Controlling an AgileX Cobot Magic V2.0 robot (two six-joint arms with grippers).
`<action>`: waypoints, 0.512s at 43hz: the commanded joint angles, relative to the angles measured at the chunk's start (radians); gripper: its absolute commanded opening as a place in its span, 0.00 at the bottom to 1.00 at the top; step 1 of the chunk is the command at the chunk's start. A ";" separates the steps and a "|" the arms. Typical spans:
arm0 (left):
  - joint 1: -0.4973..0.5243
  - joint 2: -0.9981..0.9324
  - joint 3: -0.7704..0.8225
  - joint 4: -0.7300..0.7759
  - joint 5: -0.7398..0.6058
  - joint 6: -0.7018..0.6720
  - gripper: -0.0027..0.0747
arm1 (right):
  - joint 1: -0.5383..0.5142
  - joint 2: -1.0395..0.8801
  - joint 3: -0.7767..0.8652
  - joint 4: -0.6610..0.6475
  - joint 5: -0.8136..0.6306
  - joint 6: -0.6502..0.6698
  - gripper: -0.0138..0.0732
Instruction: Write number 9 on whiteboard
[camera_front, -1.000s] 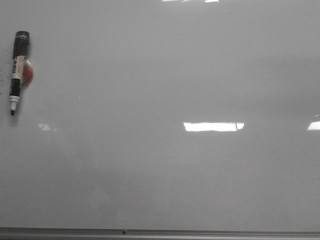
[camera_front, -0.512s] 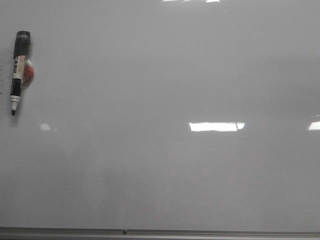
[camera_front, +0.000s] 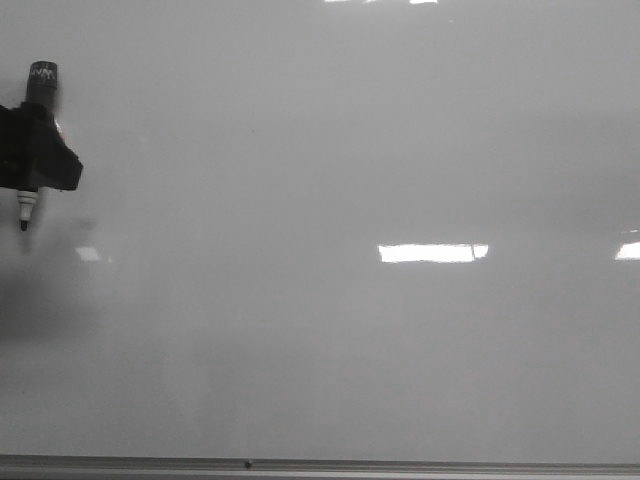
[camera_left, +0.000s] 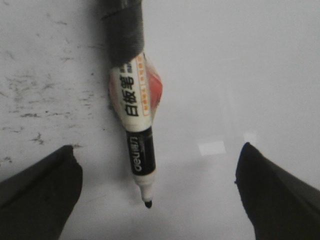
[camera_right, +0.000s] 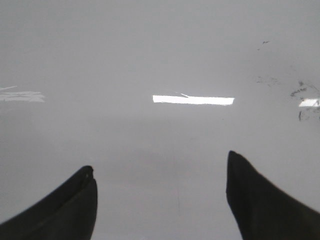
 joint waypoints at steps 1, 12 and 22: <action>0.001 0.033 -0.036 -0.007 -0.147 -0.005 0.79 | -0.004 0.019 -0.035 -0.001 -0.075 0.000 0.80; 0.001 0.085 -0.036 -0.006 -0.265 -0.005 0.47 | -0.004 0.019 -0.035 -0.001 -0.075 0.000 0.80; 0.001 0.095 -0.036 -0.006 -0.265 -0.005 0.11 | -0.004 0.019 -0.035 -0.001 -0.075 0.000 0.80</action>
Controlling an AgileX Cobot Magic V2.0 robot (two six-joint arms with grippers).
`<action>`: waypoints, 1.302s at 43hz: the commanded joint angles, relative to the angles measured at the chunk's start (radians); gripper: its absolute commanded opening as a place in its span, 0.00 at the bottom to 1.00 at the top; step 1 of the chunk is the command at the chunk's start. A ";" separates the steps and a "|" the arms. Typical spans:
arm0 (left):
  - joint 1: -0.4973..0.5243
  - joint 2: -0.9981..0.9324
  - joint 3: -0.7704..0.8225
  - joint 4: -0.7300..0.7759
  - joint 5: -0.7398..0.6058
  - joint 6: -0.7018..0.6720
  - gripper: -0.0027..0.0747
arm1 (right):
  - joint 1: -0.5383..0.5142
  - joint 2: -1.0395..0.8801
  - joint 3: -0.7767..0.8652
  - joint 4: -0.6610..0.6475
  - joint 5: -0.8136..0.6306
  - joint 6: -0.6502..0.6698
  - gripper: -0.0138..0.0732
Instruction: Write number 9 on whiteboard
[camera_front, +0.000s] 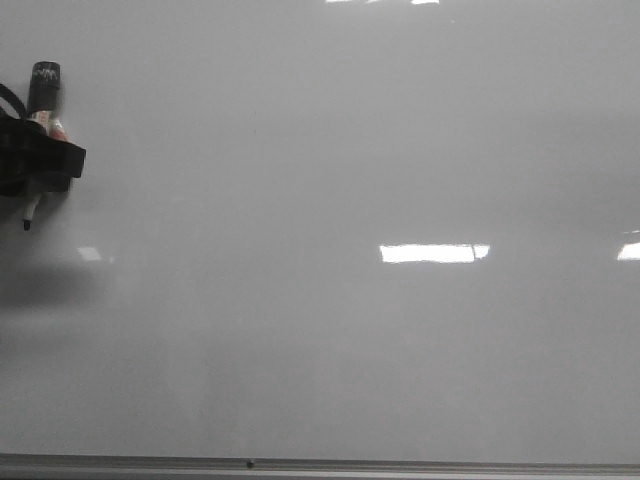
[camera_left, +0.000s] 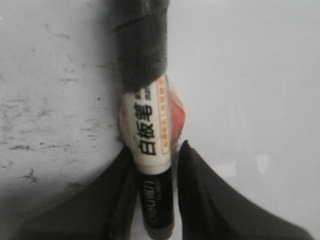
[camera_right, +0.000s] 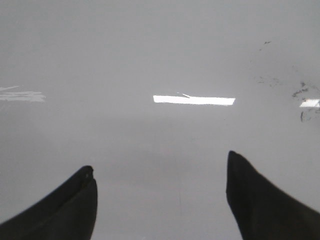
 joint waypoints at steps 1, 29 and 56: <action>-0.003 -0.024 -0.032 0.001 -0.078 -0.005 0.09 | -0.004 0.019 -0.035 -0.001 -0.075 0.000 0.80; -0.205 -0.158 -0.364 -0.092 0.831 0.061 0.01 | -0.004 0.026 -0.043 0.054 0.071 0.000 0.80; -0.404 -0.158 -0.519 -0.648 1.412 0.813 0.01 | 0.000 0.230 -0.211 0.539 0.518 -0.427 0.80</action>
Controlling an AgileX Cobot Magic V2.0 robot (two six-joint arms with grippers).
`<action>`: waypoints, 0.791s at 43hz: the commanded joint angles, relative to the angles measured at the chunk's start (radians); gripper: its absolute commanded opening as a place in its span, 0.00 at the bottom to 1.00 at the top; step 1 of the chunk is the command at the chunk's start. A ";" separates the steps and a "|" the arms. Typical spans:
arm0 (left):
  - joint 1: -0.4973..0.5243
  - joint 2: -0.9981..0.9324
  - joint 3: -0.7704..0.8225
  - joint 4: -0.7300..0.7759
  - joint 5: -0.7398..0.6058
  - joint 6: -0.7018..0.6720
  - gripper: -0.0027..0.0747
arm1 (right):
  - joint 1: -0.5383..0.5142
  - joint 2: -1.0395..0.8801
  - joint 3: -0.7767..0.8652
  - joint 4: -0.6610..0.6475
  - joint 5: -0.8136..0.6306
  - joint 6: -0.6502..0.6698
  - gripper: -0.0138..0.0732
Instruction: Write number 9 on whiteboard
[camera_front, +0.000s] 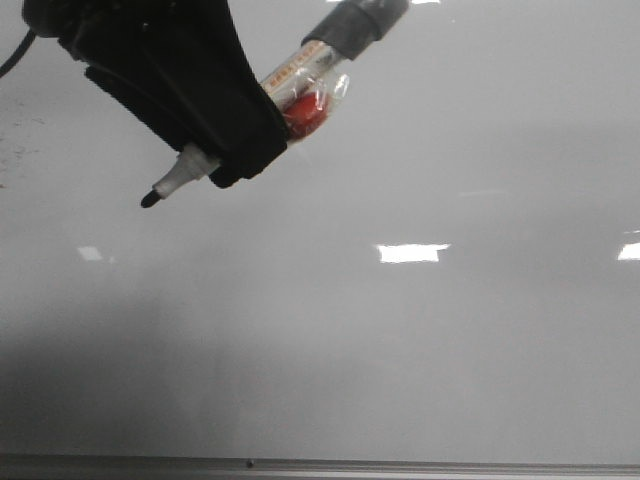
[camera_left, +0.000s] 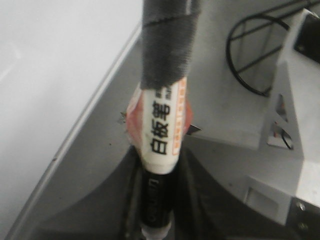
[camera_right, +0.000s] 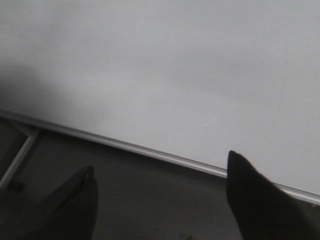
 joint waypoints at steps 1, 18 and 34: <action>-0.017 -0.037 -0.032 -0.076 0.079 0.073 0.01 | 0.000 0.075 -0.068 0.180 0.028 -0.147 0.80; -0.022 -0.037 -0.032 -0.080 0.178 0.229 0.01 | 0.001 0.453 -0.247 0.728 0.386 -0.601 0.80; -0.022 -0.037 -0.032 -0.085 0.186 0.254 0.01 | 0.268 0.703 -0.363 0.740 0.333 -0.640 0.80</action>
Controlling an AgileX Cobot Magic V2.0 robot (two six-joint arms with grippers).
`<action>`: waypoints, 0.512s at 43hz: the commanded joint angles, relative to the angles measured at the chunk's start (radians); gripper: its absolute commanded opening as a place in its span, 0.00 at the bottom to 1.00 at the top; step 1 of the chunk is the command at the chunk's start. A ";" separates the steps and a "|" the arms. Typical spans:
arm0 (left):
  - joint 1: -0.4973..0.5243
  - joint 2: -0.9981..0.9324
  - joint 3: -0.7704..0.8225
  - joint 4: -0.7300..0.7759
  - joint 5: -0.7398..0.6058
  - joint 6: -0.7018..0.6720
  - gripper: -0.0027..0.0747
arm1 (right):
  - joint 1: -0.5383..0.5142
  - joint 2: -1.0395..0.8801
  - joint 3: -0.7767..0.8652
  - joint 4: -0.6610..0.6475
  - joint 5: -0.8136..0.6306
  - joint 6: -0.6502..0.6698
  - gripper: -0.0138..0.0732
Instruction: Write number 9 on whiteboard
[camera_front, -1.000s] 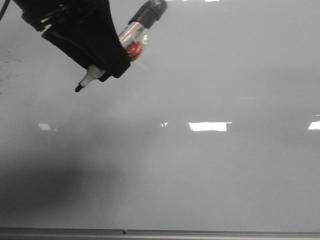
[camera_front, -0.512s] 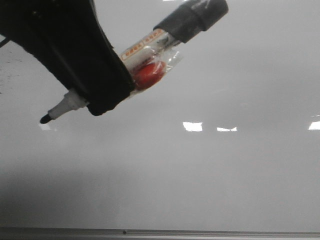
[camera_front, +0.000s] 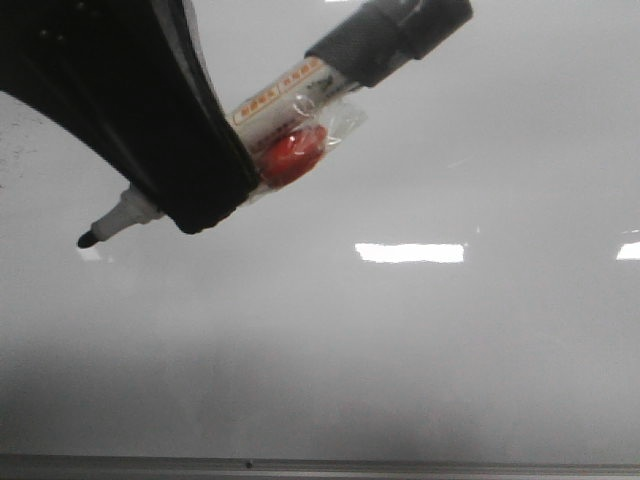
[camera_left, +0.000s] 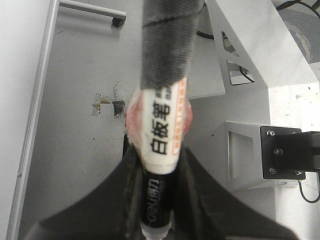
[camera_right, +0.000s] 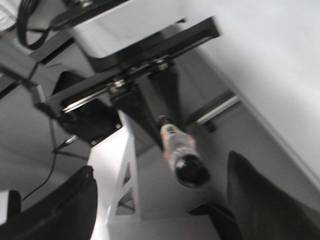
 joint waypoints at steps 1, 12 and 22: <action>-0.007 -0.037 -0.032 -0.061 0.036 0.002 0.01 | 0.076 0.037 -0.049 0.069 0.033 -0.017 0.80; -0.007 -0.037 -0.032 -0.071 0.036 0.002 0.01 | 0.169 0.167 -0.064 0.054 -0.064 -0.040 0.80; -0.007 -0.037 -0.032 -0.079 0.032 0.002 0.01 | 0.173 0.221 -0.064 0.057 -0.090 -0.060 0.80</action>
